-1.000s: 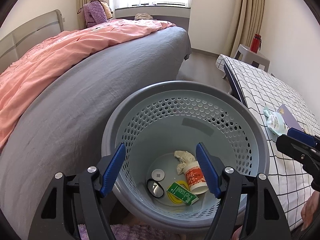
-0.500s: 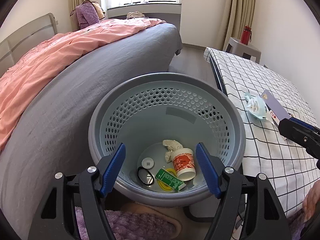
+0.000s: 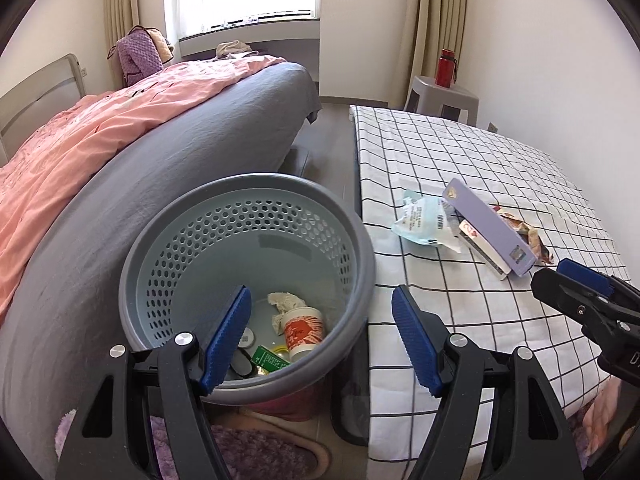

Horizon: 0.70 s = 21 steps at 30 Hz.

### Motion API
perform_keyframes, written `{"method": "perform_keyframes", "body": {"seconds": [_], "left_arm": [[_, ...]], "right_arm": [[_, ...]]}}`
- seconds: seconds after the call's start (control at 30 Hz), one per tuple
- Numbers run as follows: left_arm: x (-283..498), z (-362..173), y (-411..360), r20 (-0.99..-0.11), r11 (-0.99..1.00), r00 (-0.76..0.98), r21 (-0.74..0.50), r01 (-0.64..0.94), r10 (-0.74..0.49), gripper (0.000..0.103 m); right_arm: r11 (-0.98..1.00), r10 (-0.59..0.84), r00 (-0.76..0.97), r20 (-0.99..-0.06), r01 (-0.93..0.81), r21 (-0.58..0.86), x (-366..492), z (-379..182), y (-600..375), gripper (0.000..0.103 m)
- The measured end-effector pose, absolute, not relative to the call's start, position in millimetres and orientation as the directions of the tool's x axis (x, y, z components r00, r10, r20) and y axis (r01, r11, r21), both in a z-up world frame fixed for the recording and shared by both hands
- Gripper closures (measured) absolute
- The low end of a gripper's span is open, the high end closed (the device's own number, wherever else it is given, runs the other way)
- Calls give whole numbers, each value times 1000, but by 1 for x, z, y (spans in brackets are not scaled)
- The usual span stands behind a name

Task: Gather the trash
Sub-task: 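Withdraw both open grippers from the basket back toward the bed, then grasp the red-white snack wrapper with the right gripper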

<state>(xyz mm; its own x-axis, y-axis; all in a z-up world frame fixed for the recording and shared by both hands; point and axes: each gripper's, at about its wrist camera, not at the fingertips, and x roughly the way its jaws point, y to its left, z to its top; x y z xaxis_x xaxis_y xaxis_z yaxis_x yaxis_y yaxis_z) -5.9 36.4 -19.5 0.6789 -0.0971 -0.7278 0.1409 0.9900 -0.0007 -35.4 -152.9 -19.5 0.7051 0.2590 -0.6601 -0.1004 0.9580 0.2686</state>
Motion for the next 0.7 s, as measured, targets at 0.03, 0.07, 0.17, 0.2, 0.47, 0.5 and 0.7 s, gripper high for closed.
{"method": "perform_keyframes", "body": {"seconds": [0.03,0.07,0.17,0.2,0.47,0.5,0.7], "left_arm": [[-7,-19,30,-728,989,678,-1,148,-102,33],[-8,-19,24,-729,988,676,-2,154,-107,33],[-8,-18,5,-733,985,669,-7,172,-122,33],[-8,-19,0,-735,984,666,-8,177,-125,33],[-1,-24,-35,-753,979,643,-8,203,-139,33],[0,-25,-39,-755,979,641,-8,204,-139,33],[11,-25,-54,-763,979,632,-9,205,-139,33]], "right_arm": [[959,252,705,-663,-88,271,-38,-21,-161,27],[959,245,705,-665,-75,273,-40,-23,-169,27],[960,219,704,-675,-33,277,-45,-27,-194,27],[961,209,704,-678,-19,276,-46,-29,-202,27],[968,143,701,-698,49,247,-41,-34,-254,27],[968,138,700,-701,53,244,-38,-35,-258,27],[974,124,688,-715,53,220,-18,-37,-276,27]]}}
